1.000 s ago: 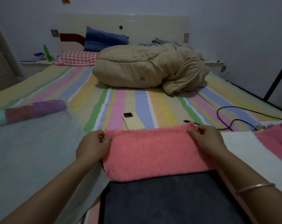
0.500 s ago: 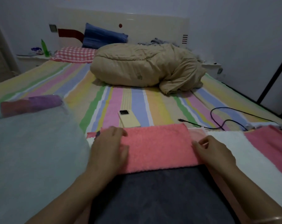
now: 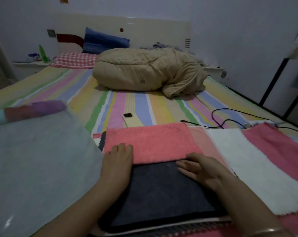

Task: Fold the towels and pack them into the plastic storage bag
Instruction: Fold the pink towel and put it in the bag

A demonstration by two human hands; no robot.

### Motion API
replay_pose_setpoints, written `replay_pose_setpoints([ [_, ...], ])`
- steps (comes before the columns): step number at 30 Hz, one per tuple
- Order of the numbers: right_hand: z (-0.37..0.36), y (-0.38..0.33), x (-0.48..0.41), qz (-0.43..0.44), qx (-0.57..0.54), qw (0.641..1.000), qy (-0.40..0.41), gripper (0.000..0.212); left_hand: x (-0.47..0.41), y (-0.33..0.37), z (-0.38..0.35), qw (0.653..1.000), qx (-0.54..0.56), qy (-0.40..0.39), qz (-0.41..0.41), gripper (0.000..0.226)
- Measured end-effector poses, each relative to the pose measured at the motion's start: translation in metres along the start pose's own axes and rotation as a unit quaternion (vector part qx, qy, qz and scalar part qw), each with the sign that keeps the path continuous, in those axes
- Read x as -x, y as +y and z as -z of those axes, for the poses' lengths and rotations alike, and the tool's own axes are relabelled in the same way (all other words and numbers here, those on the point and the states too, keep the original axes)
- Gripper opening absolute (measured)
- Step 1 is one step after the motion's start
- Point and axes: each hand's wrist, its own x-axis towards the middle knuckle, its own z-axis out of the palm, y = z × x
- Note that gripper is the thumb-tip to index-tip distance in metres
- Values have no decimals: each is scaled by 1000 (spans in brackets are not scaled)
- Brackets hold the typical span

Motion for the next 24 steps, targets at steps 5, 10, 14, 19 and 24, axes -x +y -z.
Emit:
replay_pose_setpoints([
  [5,-23,0,-12,51,-59,995,56,14,2,-11,1,999,-36,3,10,48],
  [10,-18,-16,-1,148,-22,982,118,19,5,-19,20,998,-19,61,-16,41],
  [14,9,-20,19,209,-13,968,136,9,25,-4,47,990,-10,119,-78,56],
  [19,37,-2,25,139,-17,975,173,12,62,23,41,988,4,-9,-153,64],
  [24,34,5,28,147,40,973,174,67,73,29,51,986,43,-120,-104,92],
])
